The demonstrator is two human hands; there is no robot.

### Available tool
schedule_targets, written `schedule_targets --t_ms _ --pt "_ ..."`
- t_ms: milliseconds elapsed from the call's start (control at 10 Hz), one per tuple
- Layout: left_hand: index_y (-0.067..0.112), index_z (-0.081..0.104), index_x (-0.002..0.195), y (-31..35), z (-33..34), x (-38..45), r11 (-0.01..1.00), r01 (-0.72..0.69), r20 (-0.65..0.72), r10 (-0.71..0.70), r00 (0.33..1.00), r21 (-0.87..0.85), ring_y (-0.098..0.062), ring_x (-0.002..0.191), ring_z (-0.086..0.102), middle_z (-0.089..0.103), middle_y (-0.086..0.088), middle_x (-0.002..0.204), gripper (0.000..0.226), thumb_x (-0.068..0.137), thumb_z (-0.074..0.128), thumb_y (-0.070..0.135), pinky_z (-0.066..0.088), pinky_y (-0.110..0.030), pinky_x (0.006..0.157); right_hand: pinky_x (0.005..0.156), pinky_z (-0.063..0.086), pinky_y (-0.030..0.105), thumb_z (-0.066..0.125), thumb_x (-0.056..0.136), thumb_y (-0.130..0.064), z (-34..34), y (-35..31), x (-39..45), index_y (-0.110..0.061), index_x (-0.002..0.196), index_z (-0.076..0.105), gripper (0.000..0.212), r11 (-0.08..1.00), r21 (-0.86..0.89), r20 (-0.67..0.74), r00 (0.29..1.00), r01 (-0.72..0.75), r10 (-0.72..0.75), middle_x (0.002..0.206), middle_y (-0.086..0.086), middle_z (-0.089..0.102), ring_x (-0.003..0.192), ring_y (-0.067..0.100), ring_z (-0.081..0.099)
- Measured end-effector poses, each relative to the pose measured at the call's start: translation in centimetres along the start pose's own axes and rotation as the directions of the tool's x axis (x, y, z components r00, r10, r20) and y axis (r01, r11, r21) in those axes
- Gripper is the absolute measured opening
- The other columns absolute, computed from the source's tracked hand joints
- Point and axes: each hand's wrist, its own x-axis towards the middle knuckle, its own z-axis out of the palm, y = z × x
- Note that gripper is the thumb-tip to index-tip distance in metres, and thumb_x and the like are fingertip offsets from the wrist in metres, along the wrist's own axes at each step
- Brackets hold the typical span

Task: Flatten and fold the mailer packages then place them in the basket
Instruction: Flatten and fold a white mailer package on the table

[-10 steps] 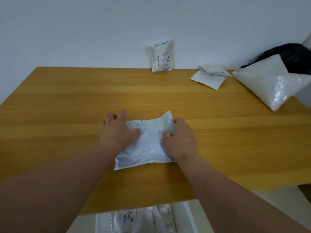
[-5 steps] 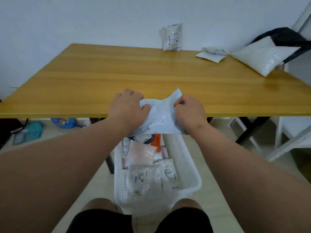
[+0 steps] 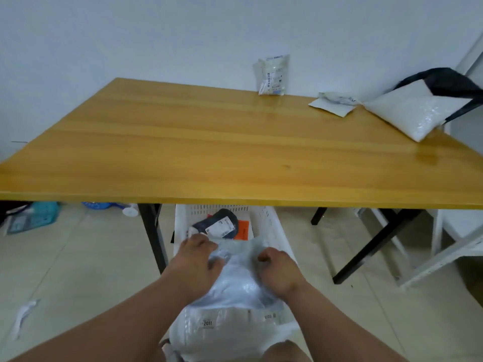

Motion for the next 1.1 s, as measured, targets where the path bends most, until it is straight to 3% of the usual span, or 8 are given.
schedule_targets --t_ms 100,200,300,400,600,700,900,1100 --pt "0.027 0.018 0.154 -0.6 0.8 3.5 0.989 0.089 0.201 -0.112 0.973 0.121 -0.028 0.148 0.010 0.011 -0.005 0.162 0.072 0.094 0.036 0.062 0.020 -0.046 0.119 0.101 0.044 0.031 0.045 0.098 -0.026 -0.9 0.4 2.4 -0.017 0.147 0.038 0.050 0.996 -0.058 0.146 0.986 -0.074 0.081 0.144 0.013 0.042 0.125 0.027 0.050" --pt "0.020 0.028 0.152 1.8 -2.1 5.8 0.980 -0.025 0.481 -0.075 0.874 0.198 -0.028 0.136 0.039 0.034 -0.008 0.153 0.069 0.095 0.041 0.058 0.038 -0.040 0.107 0.098 0.044 0.032 0.047 0.097 -0.029 -3.8 -0.6 4.1 -0.011 0.144 0.043 0.050 0.980 -0.171 0.360 0.919 -0.106 0.162 0.140 0.012 0.050 0.123 0.025 0.053" --pt "0.016 0.040 0.148 6.7 -7.9 7.1 0.994 0.075 0.818 -0.107 0.566 0.078 -0.031 0.123 0.056 0.047 -0.008 0.144 0.058 0.099 0.049 0.046 0.050 -0.046 0.096 0.101 0.047 0.039 0.054 0.098 -0.026 -7.7 -3.2 5.0 -0.008 0.136 0.053 0.042 0.970 -0.194 0.627 0.742 -0.147 0.238 0.134 0.009 0.057 0.115 0.021 0.058" --pt "0.006 0.057 0.131 9.3 -14.0 8.2 0.982 0.187 0.886 -0.055 0.461 -0.036 -0.032 0.104 0.066 0.064 -0.013 0.122 0.045 0.100 0.051 0.039 0.049 -0.057 0.096 0.098 0.047 0.041 0.052 0.101 -0.021 -12.7 -5.5 4.8 -0.007 0.129 0.058 0.032 0.974 -0.112 0.778 0.593 -0.195 0.208 0.133 0.015 0.058 0.103 0.024 0.060" --pt "0.008 0.065 0.113 11.4 -20.7 10.5 0.982 0.031 0.656 0.101 0.748 -0.187 -0.023 0.071 0.065 0.068 -0.011 0.090 0.042 0.101 0.047 0.044 0.059 -0.040 0.069 0.062 0.049 0.025 0.048 0.093 -0.018 -20.4 -6.8 3.8 -0.006 0.103 0.068 0.025 0.982 0.154 0.739 0.672 -0.105 -0.045 0.091 0.012 0.071 0.070 0.016 0.067" --pt "0.018 0.063 0.103 12.5 -20.5 14.7 0.967 -0.054 0.344 0.141 0.928 -0.249 -0.021 0.085 0.064 0.066 -0.005 0.101 0.029 0.099 0.050 0.043 0.057 -0.039 0.078 0.058 0.041 0.025 0.053 0.092 -0.018 -24.1 -7.5 5.5 -0.008 0.101 0.068 0.020 0.932 0.363 0.500 0.844 -0.004 -0.192 0.085 0.008 0.071 0.063 0.014 0.062" --pt "0.022 0.050 0.137 14.1 -17.2 25.6 0.974 -0.147 -0.032 0.144 0.989 -0.170 -0.025 0.121 0.053 0.054 -0.004 0.137 0.043 0.098 0.051 0.041 0.044 -0.038 0.101 0.090 0.050 0.038 0.053 0.094 -0.023 -27.5 -4.9 16.6 -0.014 0.112 0.068 0.025 0.988 0.062 -0.233 0.965 0.140 -0.122 0.116 0.003 0.066 0.105 0.020 0.060" --pt "0.024 0.046 0.142 16.3 -15.1 33.7 0.982 -0.187 -0.141 0.184 0.973 -0.011 -0.025 0.134 0.039 0.044 -0.003 0.144 0.049 0.096 0.051 0.041 0.034 -0.043 0.111 0.110 0.031 0.042 0.046 0.095 -0.032 -29.8 0.3 24.6 -0.029 0.133 0.051 0.038 0.989 -0.124 -0.353 0.935 -0.080 0.031 0.143 0.000 0.039 0.132 0.025 0.035"
